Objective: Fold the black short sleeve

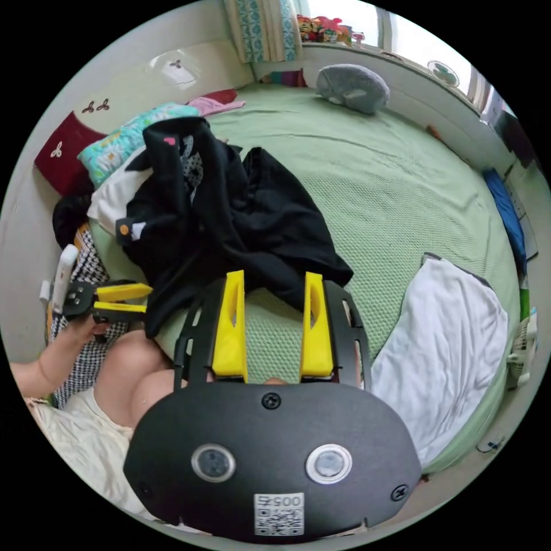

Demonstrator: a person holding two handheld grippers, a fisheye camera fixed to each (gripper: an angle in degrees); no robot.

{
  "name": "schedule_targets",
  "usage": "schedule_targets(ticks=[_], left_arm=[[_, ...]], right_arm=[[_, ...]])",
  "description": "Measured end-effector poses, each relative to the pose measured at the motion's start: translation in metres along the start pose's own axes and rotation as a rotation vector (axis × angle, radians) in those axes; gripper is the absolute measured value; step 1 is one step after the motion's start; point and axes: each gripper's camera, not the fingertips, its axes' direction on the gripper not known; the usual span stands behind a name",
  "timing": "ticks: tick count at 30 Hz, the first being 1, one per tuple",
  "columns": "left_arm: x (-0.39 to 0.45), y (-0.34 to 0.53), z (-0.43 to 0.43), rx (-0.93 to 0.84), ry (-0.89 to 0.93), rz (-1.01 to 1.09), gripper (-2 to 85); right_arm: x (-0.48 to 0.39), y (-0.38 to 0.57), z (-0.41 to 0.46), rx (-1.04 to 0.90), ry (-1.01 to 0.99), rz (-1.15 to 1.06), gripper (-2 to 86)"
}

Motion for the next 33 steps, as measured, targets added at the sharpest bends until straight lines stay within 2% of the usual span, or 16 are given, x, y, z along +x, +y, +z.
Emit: schedule_targets(ticks=[6,8,9,12,21,28,33], left_arm=[[0.007,0.01,0.0,-0.013,-0.097,-0.023,8.7],[0.005,0.016,-0.005,-0.005,-0.071,-0.043,3.7],[0.005,0.018,-0.007,-0.002,-0.064,-0.046,3.4],[0.005,0.029,-0.023,0.02,-0.047,-0.044,2.1],[0.002,0.088,-0.126,0.19,0.008,-0.002,1.1],[0.0,0.168,-0.204,0.282,-0.056,0.023,0.9],[-0.014,0.216,-0.232,0.314,-0.102,-0.044,0.8]], right_arm=[[-0.012,-0.013,0.061,-0.114,0.203,-0.046,10.6],[-0.005,-0.019,0.073,-0.101,0.268,0.033,2.9],[-0.003,-0.02,0.074,-0.09,0.266,0.054,1.8],[0.004,-0.023,0.065,-0.066,0.208,0.093,-1.1],[-0.007,0.001,-0.02,-0.041,0.104,-0.077,-1.5],[-0.067,0.051,-0.067,-0.143,-0.133,-0.214,-1.5],[-0.125,0.081,-0.059,-0.24,-0.364,-0.31,-1.5]])
